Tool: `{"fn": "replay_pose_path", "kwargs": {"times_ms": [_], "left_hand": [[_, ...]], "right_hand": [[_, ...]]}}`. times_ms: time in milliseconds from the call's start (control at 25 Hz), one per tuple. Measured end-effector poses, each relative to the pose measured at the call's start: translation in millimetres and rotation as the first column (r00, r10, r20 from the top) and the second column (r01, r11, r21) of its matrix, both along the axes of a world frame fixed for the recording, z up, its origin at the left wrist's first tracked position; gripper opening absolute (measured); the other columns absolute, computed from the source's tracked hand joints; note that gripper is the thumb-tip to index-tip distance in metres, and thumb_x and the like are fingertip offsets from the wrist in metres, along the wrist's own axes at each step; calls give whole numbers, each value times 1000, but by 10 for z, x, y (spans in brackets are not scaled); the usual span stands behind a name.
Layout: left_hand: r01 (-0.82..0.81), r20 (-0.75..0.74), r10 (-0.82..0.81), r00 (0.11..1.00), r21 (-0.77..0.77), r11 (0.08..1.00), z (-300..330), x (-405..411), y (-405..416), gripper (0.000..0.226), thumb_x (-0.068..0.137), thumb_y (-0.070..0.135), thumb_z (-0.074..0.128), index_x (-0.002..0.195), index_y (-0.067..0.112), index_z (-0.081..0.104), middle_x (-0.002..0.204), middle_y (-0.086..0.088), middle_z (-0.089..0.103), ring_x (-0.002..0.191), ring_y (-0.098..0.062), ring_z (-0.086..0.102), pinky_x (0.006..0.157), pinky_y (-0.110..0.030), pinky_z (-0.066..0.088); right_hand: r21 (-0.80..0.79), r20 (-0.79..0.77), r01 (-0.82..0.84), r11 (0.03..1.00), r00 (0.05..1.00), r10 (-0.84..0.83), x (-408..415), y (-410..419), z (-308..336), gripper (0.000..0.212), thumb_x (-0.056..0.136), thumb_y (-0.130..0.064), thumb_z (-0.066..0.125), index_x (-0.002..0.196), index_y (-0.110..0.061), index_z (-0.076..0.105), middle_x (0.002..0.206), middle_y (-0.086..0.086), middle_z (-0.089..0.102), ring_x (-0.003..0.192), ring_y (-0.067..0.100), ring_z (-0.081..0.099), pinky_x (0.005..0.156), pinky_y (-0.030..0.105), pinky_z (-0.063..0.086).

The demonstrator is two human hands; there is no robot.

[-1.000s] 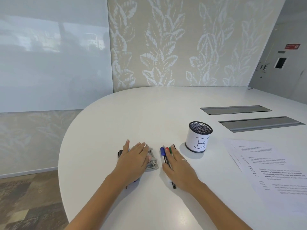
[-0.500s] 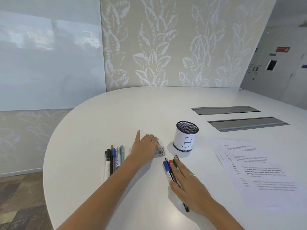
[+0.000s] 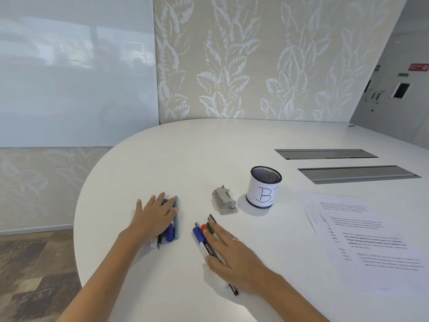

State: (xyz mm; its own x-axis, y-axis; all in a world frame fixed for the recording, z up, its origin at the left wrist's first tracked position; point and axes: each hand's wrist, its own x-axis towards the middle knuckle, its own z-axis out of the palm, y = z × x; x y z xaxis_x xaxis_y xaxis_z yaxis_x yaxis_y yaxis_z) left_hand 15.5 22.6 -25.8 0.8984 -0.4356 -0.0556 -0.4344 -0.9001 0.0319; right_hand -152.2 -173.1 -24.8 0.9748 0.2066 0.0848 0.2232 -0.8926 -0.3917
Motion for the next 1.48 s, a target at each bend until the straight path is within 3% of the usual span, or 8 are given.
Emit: {"fn": "replay_pose_path", "kwargs": {"times_ms": [360,520,640,760,880,1040,1240,1480], "left_hand": [[-9,29,16,999,-233,972,-125,-162,55,50,103,37,17,151,26,13,161,-1,10,148,-27,9,115,-52,15],[-27,40,38,998,-262,965,-121,-159,10,49,102,38,18,150,28,17,161,0,14,147,-25,12,115,-51,15],[-33,46,46,998,-255,966,-140,-135,-38,49,102,37,19,150,28,18,160,-1,15,147,-26,13,115,-50,16],[-68,16,81,997,-390,918,-129,-115,-68,46,102,37,21,147,30,27,159,2,21,146,-21,17,114,-47,16],[-101,-17,111,994,-563,820,-120,-89,-53,45,101,39,23,142,29,37,155,4,31,142,-15,26,113,-43,19],[-135,-74,114,991,-605,785,-146,-78,-37,45,101,41,23,142,30,38,156,7,30,144,-13,23,117,-44,13],[-79,28,112,993,-539,838,-117,-105,-60,40,101,33,28,136,24,45,148,4,39,135,-15,33,109,-42,23],[-34,114,90,989,-421,906,-138,-93,-56,43,101,29,27,142,23,35,152,3,33,139,-15,28,108,-39,27]], "right_hand": [[22,0,188,982,982,-188,1008,468,-3,56,102,-32,27,151,-8,15,161,11,6,148,28,9,119,43,16],[-171,37,172,970,985,-168,1209,520,-64,52,103,-30,20,149,-7,18,161,15,10,148,25,8,118,40,19],[187,20,143,972,989,-149,1196,505,-57,46,104,-26,25,147,-9,29,158,6,22,147,14,12,119,34,16],[666,56,107,738,980,-193,1082,455,-23,31,102,-20,32,127,-19,50,127,-5,48,126,5,38,114,28,23],[769,252,67,636,882,-398,947,358,-24,31,96,-18,35,117,-21,58,109,-21,59,105,-10,52,92,5,34],[530,526,173,830,701,-482,862,61,-29,31,87,-6,40,110,-12,61,118,0,62,116,17,54,96,30,43],[12,318,377,926,877,-361,1015,-224,-53,49,91,-17,48,140,-16,41,152,11,31,138,31,31,103,45,39],[19,237,300,954,926,-295,983,-262,-113,48,98,-18,37,146,-21,30,154,6,24,141,26,26,108,39,28]]}}
